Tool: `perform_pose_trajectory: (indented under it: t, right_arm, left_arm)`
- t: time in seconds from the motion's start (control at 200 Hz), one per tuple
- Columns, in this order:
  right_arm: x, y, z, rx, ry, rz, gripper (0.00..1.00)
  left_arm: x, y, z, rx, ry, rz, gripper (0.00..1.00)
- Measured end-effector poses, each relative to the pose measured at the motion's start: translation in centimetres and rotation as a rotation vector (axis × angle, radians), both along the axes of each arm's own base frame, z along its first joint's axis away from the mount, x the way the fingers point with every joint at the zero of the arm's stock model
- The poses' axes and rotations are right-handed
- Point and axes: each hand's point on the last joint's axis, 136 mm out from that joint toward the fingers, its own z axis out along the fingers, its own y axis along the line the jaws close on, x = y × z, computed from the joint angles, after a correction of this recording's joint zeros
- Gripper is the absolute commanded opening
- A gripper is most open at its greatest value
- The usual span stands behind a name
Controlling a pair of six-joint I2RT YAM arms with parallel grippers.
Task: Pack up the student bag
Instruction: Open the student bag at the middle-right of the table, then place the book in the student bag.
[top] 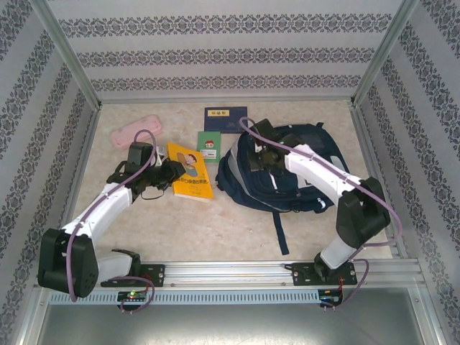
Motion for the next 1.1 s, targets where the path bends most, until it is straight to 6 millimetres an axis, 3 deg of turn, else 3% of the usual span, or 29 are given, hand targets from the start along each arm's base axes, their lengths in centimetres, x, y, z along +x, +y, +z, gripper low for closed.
perform_pose_trajectory:
  t: [0.29,0.43,0.53,0.674,0.774,0.864,1.099]
  right_arm:
    - [-0.1,-0.3,1.3,0.065,-0.002,-0.029,0.0]
    - [-0.3,-1.1,3.3,0.123,-0.036,-0.057,0.0]
    - [-0.4,-1.8,5.2,0.162,-0.072,-0.077,0.0]
    - [-0.6,-2.5,7.3,0.231,-0.1,-0.101,0.0]
    - [-0.7,-3.0,8.2,0.273,-0.104,-0.114,0.0]
    - [-0.7,-3.4,8.8,0.306,-0.105,-0.13,0.0]
    - [-0.8,-4.5,10.3,0.395,-0.107,-0.174,0.0]
  left_arm:
    - [-0.2,-0.8,-0.5,0.004,0.013,-0.019,0.0]
    - [-0.1,-1.1,-0.2,0.006,0.004,-0.025,0.0]
    - [0.5,-1.6,1.2,0.002,-0.027,-0.027,0.0]
    - [2.1,-2.9,5.0,-0.03,-0.116,-0.037,0.0]
    - [3.5,-5.2,7.3,-0.058,-0.178,-0.075,0.0]
    - [4.7,-7.9,8.0,-0.084,-0.204,-0.117,0.0]
    - [6.4,-16.9,4.7,-0.119,-0.158,-0.237,0.0]
